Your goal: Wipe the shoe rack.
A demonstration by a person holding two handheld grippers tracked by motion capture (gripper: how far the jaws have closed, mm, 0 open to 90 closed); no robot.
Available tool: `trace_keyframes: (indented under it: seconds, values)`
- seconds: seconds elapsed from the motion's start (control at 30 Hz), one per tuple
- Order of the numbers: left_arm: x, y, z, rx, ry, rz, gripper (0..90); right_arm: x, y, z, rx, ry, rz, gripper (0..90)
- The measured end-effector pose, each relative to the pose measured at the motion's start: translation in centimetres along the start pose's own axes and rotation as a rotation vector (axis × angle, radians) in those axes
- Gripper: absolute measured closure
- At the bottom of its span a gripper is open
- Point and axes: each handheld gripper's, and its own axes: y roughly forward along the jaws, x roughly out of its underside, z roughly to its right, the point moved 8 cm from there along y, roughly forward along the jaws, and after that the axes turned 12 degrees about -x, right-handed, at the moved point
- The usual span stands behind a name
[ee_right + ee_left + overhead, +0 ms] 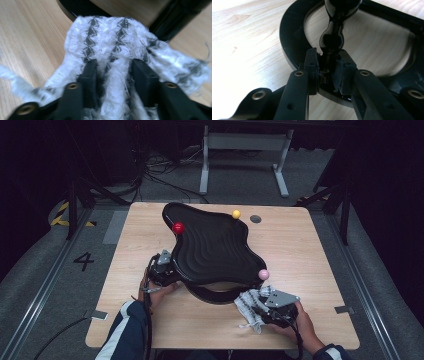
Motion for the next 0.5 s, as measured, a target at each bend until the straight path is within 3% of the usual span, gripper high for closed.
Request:
trace_keyframes:
  seconds: [0.1, 0.13, 0.27, 0.3, 0.4, 0.5]
  values:
    - [0.2, -0.3, 0.4, 0.019, 0.002, -0.009, 74.4, 0.2, -0.2, 0.3, 0.008, 0.028, 0.002, 46.8]
    - [0.2, -0.4, 0.3, 0.014, 0.029, -0.011, 74.4, 0.4, -0.2, 0.5, 0.005, 0.050, 0.000, 42.9]
    - [0.6, -0.8, 0.7, 0.024, 0.047, -0.014, 74.1, 0.6, -0.1, 0.9, -0.018, 0.104, -0.001, 34.3]
    - [0.7, -1.0, 1.0, 0.033, 0.040, -0.004, 74.1, 0.8, 0.0, 1.3, -0.041, 0.137, 0.000, 31.1]
    - [1.1, -1.3, 1.3, 0.038, 0.036, 0.001, 74.1, 0.9, 0.0, 1.5, -0.057, 0.151, 0.001, 30.9]
    - [1.4, -1.8, 1.4, 0.035, 0.067, -0.004, 74.0, 0.8, 0.1, 1.4, -0.082, 0.148, -0.016, 36.7]
